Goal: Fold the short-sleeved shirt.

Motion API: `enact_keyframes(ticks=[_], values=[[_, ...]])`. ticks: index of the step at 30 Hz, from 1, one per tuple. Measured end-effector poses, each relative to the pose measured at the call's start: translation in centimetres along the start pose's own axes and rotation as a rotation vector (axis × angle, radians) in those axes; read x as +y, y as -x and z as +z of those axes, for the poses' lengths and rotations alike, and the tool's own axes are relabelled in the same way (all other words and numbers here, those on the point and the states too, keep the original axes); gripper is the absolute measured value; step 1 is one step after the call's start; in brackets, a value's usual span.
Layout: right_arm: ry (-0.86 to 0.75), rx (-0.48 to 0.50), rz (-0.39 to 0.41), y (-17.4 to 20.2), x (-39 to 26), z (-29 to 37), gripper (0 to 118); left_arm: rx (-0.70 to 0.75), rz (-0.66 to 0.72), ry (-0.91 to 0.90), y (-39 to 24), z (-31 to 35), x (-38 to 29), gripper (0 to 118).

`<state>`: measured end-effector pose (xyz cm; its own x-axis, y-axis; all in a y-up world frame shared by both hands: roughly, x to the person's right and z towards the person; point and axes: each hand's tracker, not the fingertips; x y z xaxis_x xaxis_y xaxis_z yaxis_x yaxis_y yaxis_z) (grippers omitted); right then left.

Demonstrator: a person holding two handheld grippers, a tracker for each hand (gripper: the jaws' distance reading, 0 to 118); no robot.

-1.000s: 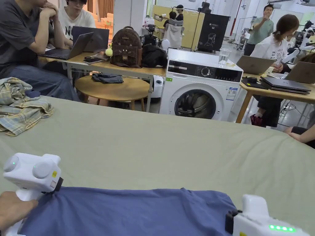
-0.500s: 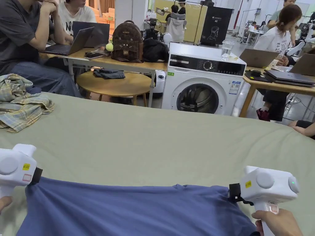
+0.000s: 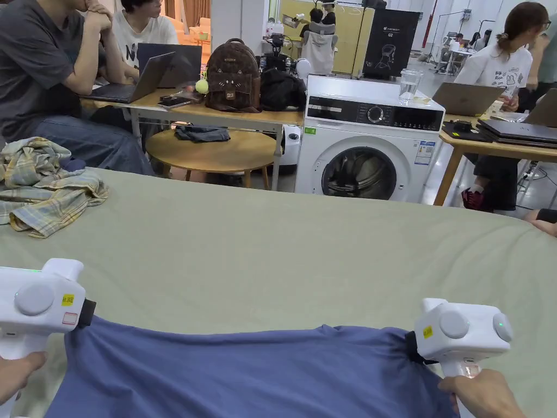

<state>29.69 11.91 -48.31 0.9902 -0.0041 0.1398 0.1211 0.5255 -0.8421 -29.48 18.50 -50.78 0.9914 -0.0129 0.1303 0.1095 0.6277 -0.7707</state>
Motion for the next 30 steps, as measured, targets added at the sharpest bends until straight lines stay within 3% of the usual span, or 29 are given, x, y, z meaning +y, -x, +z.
enact_keyframes(ticks=[2,8,17,30], values=[[-0.057,0.034,-0.052,-0.6,-0.1,1.8,0,-0.002,0.008,-0.024,0.0,0.9,0.2,0],[-0.280,-0.041,-0.025,-1.6,0.3,9.7,0,-0.044,0.028,-0.116,0.2,4.7,2.1,0],[-0.548,-0.070,-0.031,-2.4,1.5,22.2,0,-0.054,0.029,-0.278,-1.0,13.4,5.6,0],[-0.748,-0.130,-0.035,-0.9,8.3,31.0,0,-0.025,0.038,-0.452,-0.5,21.2,13.7,0]])
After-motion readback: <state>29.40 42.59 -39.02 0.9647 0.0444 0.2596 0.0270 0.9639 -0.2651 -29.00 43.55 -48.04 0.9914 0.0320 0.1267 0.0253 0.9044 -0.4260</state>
